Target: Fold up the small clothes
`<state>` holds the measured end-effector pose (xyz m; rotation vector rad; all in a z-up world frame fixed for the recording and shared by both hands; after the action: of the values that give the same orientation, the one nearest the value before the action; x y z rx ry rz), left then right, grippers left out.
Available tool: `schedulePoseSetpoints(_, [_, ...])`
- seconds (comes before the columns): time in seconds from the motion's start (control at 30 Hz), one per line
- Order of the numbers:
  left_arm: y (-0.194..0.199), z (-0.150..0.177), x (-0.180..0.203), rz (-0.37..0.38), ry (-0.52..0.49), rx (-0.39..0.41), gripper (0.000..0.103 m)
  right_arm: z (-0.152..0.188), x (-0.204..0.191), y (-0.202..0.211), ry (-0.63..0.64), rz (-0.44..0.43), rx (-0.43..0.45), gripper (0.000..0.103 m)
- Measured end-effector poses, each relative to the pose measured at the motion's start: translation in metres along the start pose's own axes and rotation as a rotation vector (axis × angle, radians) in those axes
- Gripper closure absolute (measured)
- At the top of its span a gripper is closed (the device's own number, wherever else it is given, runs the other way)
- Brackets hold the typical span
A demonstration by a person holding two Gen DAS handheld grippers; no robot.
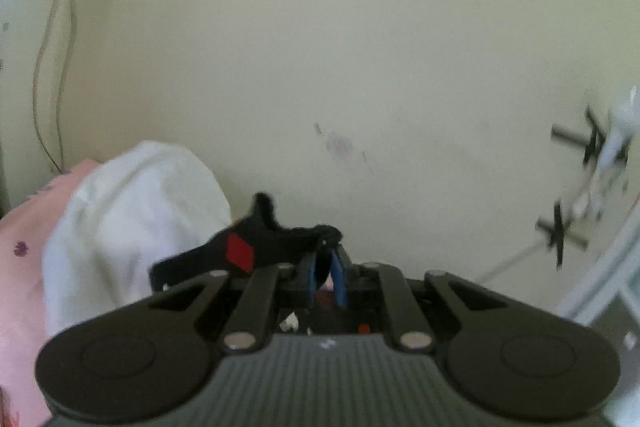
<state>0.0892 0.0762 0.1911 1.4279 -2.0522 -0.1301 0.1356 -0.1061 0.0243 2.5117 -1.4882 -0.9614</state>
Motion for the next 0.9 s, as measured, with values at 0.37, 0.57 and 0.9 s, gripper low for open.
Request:
schedulePoseSetpoints(0.37, [-0.003,0.012,-0.055,-0.093,0.112,0.027,0.092,0.0,-0.007,-0.003,-0.016,-0.081,-0.03,0.037])
schedulePoseSetpoints(0.57, [0.004,0.048,-0.104,-0.132,0.181,0.013,0.092,-0.003,-0.022,-0.035,-0.158,-0.22,-0.17,0.036])
schedulePoseSetpoints(0.9, [0.038,0.087,-0.128,-0.141,0.146,0.008,0.083,0.017,-0.077,-0.122,-0.009,-0.114,-0.38,0.096])
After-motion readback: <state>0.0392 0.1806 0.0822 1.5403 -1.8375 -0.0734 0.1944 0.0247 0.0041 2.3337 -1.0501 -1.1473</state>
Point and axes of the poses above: each gripper's, at about its wrist camera, not at the fingertips, and y roughly against the way its jaws point, x to its right, z to its underside, the point moved 2 cm from there along -y, roughly the way its jaws point, and after that the axes turned 8 degrees about z, right-handed, at the moved point
